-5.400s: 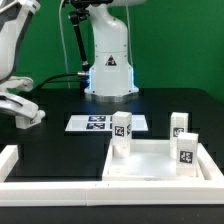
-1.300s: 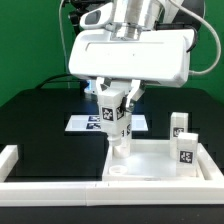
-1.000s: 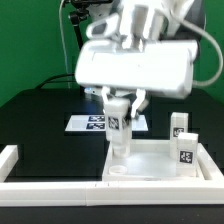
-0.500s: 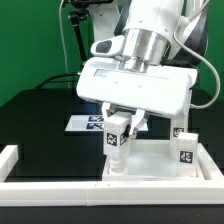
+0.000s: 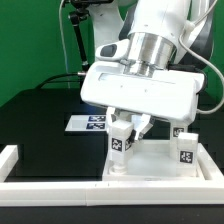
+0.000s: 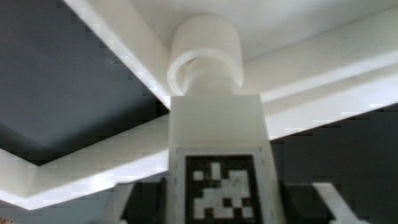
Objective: Assemble square table
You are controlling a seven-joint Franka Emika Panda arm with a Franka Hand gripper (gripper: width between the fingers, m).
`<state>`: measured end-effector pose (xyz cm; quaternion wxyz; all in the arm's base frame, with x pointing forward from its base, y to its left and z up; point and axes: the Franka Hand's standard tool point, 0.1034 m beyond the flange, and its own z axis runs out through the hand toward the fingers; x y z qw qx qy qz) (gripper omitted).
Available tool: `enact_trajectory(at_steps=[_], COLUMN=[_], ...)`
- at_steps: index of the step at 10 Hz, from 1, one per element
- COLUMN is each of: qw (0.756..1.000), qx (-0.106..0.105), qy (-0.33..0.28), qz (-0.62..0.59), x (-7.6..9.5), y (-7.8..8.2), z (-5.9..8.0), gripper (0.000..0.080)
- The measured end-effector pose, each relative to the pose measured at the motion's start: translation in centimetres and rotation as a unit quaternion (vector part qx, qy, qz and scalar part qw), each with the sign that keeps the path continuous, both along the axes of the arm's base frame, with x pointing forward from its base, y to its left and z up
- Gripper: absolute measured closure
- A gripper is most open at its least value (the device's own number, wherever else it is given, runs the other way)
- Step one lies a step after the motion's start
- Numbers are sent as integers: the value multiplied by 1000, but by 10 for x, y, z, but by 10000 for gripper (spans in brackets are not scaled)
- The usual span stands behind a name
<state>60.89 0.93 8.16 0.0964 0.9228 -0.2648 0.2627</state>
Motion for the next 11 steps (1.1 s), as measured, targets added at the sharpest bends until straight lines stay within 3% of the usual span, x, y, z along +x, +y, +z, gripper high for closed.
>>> enact_trajectory(at_steps=[3, 7, 8, 9, 10, 11], qw=[1000, 1000, 1000, 1000, 1000, 1000], qx=[-10, -14, -15, -16, -17, -18], qy=[-3, -17, -17, -16, -16, -15], qz=[6, 11, 11, 13, 15, 17], x=[-2, 0, 0, 0, 0, 0], y=[-2, -1, -1, -1, -1, -1], z=[-9, -9, -9, -9, -9, -9], gripper=[509, 509, 434, 298, 298, 177])
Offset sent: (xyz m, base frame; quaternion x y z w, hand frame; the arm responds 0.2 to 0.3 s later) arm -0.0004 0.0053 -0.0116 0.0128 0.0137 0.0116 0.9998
